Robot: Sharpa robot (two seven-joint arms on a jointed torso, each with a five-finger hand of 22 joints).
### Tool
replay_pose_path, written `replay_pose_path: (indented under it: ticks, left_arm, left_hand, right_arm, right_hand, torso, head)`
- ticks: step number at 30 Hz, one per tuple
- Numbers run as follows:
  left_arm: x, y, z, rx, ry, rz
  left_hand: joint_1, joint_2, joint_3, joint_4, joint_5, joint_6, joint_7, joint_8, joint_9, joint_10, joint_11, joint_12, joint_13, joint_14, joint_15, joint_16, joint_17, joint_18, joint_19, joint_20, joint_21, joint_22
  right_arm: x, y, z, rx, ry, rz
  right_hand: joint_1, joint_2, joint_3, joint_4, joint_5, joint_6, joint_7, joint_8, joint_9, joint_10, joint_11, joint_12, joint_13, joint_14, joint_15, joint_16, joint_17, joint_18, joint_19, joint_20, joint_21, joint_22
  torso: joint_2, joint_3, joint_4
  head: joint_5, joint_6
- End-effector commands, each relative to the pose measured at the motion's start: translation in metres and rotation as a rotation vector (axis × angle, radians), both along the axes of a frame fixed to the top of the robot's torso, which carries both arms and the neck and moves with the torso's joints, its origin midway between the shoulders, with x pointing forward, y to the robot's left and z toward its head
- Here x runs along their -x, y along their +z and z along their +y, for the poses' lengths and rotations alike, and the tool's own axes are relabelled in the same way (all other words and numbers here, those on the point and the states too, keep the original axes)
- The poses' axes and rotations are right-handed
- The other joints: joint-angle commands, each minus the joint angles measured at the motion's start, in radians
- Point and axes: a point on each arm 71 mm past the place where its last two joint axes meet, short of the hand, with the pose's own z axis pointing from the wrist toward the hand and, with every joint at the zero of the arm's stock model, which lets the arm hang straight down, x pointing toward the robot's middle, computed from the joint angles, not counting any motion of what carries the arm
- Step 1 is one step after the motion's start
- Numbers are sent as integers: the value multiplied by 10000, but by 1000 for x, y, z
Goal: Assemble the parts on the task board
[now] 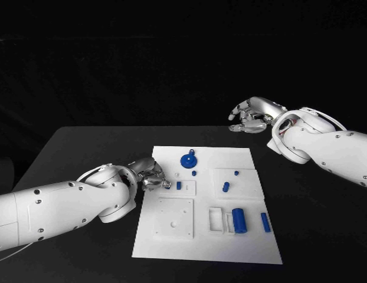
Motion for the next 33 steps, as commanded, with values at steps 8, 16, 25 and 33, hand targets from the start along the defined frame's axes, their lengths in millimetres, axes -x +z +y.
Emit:
replay_pose_path:
  ticks: [8, 16, 25, 33]
  left_arm:
    - [2, -8, -2, -402, -121, 680]
    - [1, -9, -5, -557, -273, 883]
    - [2, -9, -11, -633, -483, 1012]
    - [1, -8, -11, -753, -487, 1043]
  left_hand:
    - [97, 307, 108, -240, 293, 1885, -754, 120, 1242, -53, -143, 137, 38, 84, -93, 77, 58, 135, -13, -1315, -35, 37]
    - [21, 351, 134, -352, 603, 1904, -775, 193, 1281, -55, -162, 248, 68, 98, -86, 103, 107, 130, 5, -1310, -46, 57]
    - [-51, 387, 151, -452, 963, 1928, -798, 271, 1316, -59, -186, 356, 99, 106, -66, 123, 147, 122, 9, -1302, -56, 77]
    - [-211, 505, 188, -574, 1479, 1946, -832, 404, 1355, -78, -221, 526, 136, 133, -33, 189, 235, 117, 28, -1296, -77, 111]
  right_arm:
    - [0, 0, 1, 41, 109, 20]
    - [0, 0, 1, 41, 109, 23]
    - [0, -1, 2, 38, 120, 23]
    - [0, 0, 2, 36, 128, 21]
  right_hand:
    - [-82, -53, 2, 35, 84, 11, 101, -25, -14, -20, 8, 35, -16, -18, -55, -33, -9, 532, 6, -69, -65, 140]
    - [-80, -55, 1, 34, 99, 10, 101, -25, -14, -21, 8, 35, -17, -18, -55, -33, -9, 532, 6, -69, -65, 140]
    - [-78, -56, 1, 32, 110, 9, 101, -25, -14, -21, 8, 35, -17, -19, -55, -33, -8, 532, 5, -70, -65, 140]
    - [-78, -58, -1, 31, 121, 9, 101, -25, -14, -22, 8, 36, -18, -19, -55, -33, -8, 532, 6, -70, -65, 140]
  torso:
    - [1, 5, -7]
    - [4, 7, -9]
    - [-2, 8, -5]
    - [-3, 11, 1]
  head:
    - [5, -16]
    - [-4, -32]
    - [-14, -64]
    - [-20, -81]
